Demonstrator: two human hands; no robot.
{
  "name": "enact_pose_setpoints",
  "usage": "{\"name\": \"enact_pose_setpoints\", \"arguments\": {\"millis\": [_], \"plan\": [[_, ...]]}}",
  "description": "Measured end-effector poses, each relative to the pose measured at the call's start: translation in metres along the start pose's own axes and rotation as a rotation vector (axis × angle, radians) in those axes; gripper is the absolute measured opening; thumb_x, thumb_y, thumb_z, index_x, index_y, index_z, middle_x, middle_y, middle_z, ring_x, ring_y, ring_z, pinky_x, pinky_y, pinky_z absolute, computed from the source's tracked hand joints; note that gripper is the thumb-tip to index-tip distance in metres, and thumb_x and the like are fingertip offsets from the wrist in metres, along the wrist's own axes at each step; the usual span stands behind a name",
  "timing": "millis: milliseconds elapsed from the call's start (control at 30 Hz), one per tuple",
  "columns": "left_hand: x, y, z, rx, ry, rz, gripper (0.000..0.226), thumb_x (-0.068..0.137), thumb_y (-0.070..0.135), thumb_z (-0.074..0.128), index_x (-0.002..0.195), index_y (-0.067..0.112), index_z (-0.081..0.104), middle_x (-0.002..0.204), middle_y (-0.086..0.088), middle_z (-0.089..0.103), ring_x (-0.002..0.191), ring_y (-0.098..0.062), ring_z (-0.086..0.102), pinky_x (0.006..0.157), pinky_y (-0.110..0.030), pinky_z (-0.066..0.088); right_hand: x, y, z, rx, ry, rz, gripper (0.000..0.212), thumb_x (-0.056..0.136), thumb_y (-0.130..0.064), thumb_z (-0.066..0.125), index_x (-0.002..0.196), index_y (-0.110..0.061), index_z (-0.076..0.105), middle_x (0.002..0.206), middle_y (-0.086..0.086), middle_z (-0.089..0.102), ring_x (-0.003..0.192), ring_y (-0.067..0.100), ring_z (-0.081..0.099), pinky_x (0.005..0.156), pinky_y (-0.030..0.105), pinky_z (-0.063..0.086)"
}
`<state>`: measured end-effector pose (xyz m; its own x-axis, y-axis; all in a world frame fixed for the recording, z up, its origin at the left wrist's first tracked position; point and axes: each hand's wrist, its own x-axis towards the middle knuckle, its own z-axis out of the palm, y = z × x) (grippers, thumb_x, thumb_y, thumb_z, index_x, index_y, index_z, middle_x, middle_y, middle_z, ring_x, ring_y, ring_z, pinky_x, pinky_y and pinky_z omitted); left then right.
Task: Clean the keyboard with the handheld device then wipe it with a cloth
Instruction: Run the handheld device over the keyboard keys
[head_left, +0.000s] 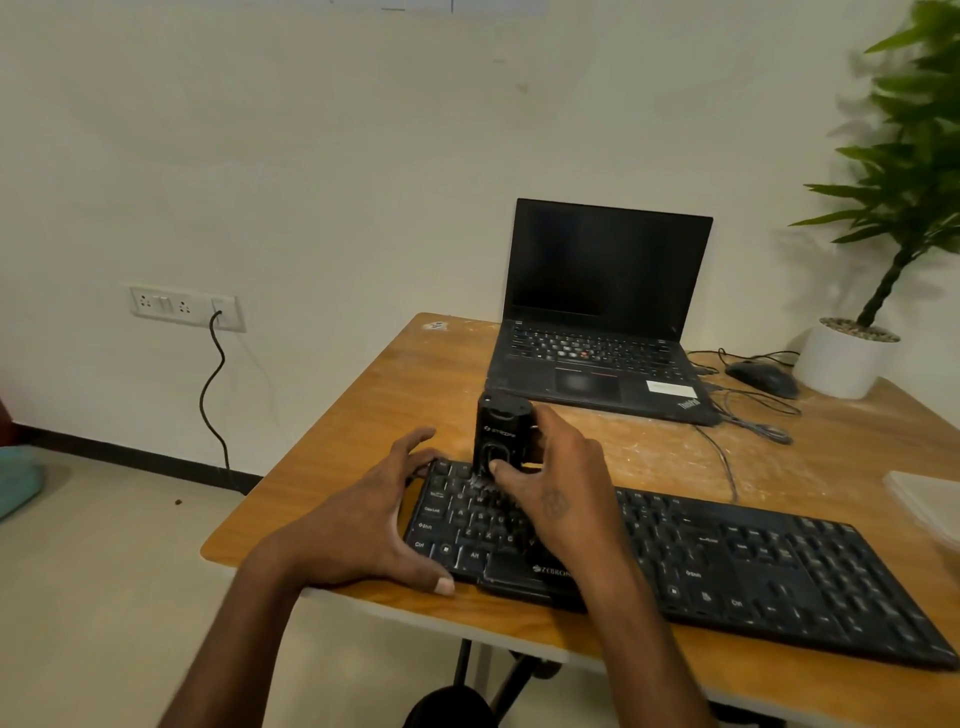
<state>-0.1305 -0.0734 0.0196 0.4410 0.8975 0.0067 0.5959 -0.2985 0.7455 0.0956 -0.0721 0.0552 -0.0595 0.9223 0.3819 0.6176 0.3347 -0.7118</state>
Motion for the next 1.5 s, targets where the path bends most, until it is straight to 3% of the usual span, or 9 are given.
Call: {"name": "enact_pose_setpoints", "arguments": {"millis": [233, 367, 467, 533, 600, 800, 1100, 1367, 1500], "plan": [[0.000, 0.004, 0.000, -0.032, 0.013, 0.008, 0.142, 0.052, 0.055, 0.099, 0.150, 0.061, -0.004, 0.155, 0.023, 0.036, 0.136, -0.001, 0.045, 0.113, -0.035, 0.045, 0.002, -0.016, 0.029, 0.008, -0.059, -0.051, 0.043, 0.089, -0.020, 0.074, 0.127, -0.025, 0.056, 0.115, -0.003, 0.070, 0.095, 0.009, 0.067, 0.072, 0.024, 0.059], [-0.001, 0.002, 0.000, -0.019, -0.013, 0.002, 0.140, 0.054, 0.053, 0.098, 0.149, 0.061, -0.005, 0.145, 0.040, 0.032, 0.132, 0.011, 0.041, 0.112, -0.023, 0.042, -0.001, -0.002, 0.006, 0.026, -0.061, -0.013, 0.047, 0.089, -0.022, 0.074, 0.132, -0.028, 0.056, 0.121, -0.008, 0.068, 0.100, 0.002, 0.064, 0.070, 0.012, 0.051], [0.000, 0.001, 0.000, -0.007, -0.007, 0.000, 0.141, 0.053, 0.056, 0.098, 0.149, 0.061, -0.004, 0.147, 0.039, 0.030, 0.133, 0.013, 0.038, 0.112, -0.021, 0.039, -0.011, 0.018, -0.024, 0.022, -0.031, 0.044, 0.050, 0.089, -0.020, 0.074, 0.135, -0.029, 0.055, 0.122, -0.010, 0.068, 0.089, -0.010, 0.058, 0.063, 0.004, 0.046], [0.000, 0.000, 0.001, -0.011, -0.005, -0.002, 0.140, 0.052, 0.055, 0.098, 0.149, 0.061, -0.003, 0.148, 0.037, 0.031, 0.132, 0.012, 0.040, 0.110, -0.020, 0.041, -0.018, 0.028, -0.040, 0.005, 0.009, 0.076, 0.047, 0.090, -0.019, 0.074, 0.132, -0.029, 0.056, 0.119, -0.010, 0.069, 0.086, -0.012, 0.058, 0.063, 0.007, 0.048], [0.000, -0.001, 0.001, -0.015, -0.009, -0.004, 0.138, 0.053, 0.054, 0.098, 0.148, 0.062, -0.001, 0.145, 0.037, 0.032, 0.129, 0.015, 0.041, 0.106, -0.017, 0.043, -0.020, 0.032, -0.044, -0.025, 0.029, 0.102, 0.044, 0.092, -0.018, 0.072, 0.131, -0.026, 0.053, 0.117, -0.007, 0.069, 0.089, -0.002, 0.065, 0.066, 0.016, 0.054], [0.000, 0.003, 0.001, -0.013, -0.007, -0.013, 0.138, 0.051, 0.056, 0.099, 0.148, 0.064, 0.001, 0.145, 0.035, 0.034, 0.127, 0.013, 0.045, 0.106, -0.018, 0.044, -0.016, 0.004, -0.004, -0.106, -0.024, 0.029, 0.046, 0.095, -0.024, 0.067, 0.134, -0.026, 0.043, 0.120, -0.002, 0.067, 0.099, 0.014, 0.066, 0.075, 0.029, 0.059], [0.000, 0.002, 0.000, -0.024, -0.022, -0.009, 0.136, 0.053, 0.054, 0.099, 0.148, 0.063, 0.002, 0.149, 0.033, 0.033, 0.132, 0.008, 0.043, 0.112, -0.025, 0.042, -0.024, 0.030, -0.050, 0.005, -0.008, 0.078, 0.046, 0.092, -0.019, 0.071, 0.133, -0.028, 0.052, 0.120, -0.008, 0.068, 0.095, 0.002, 0.067, 0.079, 0.029, 0.061], [0.000, 0.001, 0.000, -0.040, -0.034, -0.019, 0.134, 0.055, 0.049, 0.100, 0.148, 0.062, 0.005, 0.146, 0.034, 0.034, 0.127, 0.014, 0.044, 0.105, -0.017, 0.045, -0.021, 0.019, -0.031, -0.062, -0.040, -0.009, 0.048, 0.093, -0.017, 0.070, 0.135, -0.027, 0.051, 0.120, -0.003, 0.069, 0.097, 0.012, 0.069, 0.077, 0.032, 0.062], [0.000, 0.003, 0.000, -0.029, -0.034, -0.024, 0.135, 0.053, 0.053, 0.099, 0.148, 0.062, 0.005, 0.147, 0.033, 0.034, 0.132, 0.006, 0.044, 0.111, -0.026, 0.044, -0.023, 0.028, -0.046, 0.027, -0.062, 0.040, 0.051, 0.093, -0.017, 0.070, 0.138, -0.028, 0.050, 0.123, -0.006, 0.068, 0.096, 0.005, 0.068, 0.079, 0.031, 0.061]]}}
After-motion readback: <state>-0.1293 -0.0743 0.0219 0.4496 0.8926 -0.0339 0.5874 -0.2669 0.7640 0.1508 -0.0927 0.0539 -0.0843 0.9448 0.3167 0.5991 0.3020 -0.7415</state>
